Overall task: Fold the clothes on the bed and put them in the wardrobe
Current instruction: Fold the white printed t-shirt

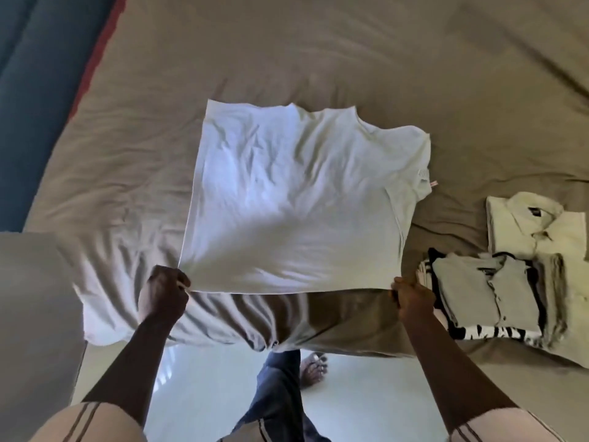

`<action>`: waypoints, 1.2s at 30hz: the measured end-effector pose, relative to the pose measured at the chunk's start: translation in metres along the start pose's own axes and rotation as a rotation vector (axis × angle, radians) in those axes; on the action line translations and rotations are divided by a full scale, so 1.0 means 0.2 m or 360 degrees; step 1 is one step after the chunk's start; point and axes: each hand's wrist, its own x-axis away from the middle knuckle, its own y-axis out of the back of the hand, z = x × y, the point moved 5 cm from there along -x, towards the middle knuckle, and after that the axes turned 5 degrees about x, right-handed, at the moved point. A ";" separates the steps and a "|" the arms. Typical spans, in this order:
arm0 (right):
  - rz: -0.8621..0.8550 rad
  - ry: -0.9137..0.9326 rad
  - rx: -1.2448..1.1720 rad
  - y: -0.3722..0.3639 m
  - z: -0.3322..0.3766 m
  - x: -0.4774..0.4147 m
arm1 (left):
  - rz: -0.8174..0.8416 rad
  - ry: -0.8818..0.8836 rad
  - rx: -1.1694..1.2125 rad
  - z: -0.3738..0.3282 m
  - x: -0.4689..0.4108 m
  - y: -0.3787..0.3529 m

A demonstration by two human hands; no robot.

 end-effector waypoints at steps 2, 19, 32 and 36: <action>0.0013 0.0032 0.0037 -0.02 0.01 0.00 | 0.0039 0.0094 0.0092 0.10 -0.01 -0.03; 0.0235 -0.0262 -0.0573 -0.69 0.79 -0.34 | 0.0033 0.1171 0.1510 -0.18 -0.95 -0.11; 0.0390 -0.0215 -0.0341 -0.79 0.80 -0.48 | 0.0156 0.1091 0.1680 -0.30 -1.18 -0.28; 0.0259 0.0064 -0.0014 -0.81 0.83 -0.48 | 0.0145 0.0896 0.1287 -0.24 -1.19 -0.28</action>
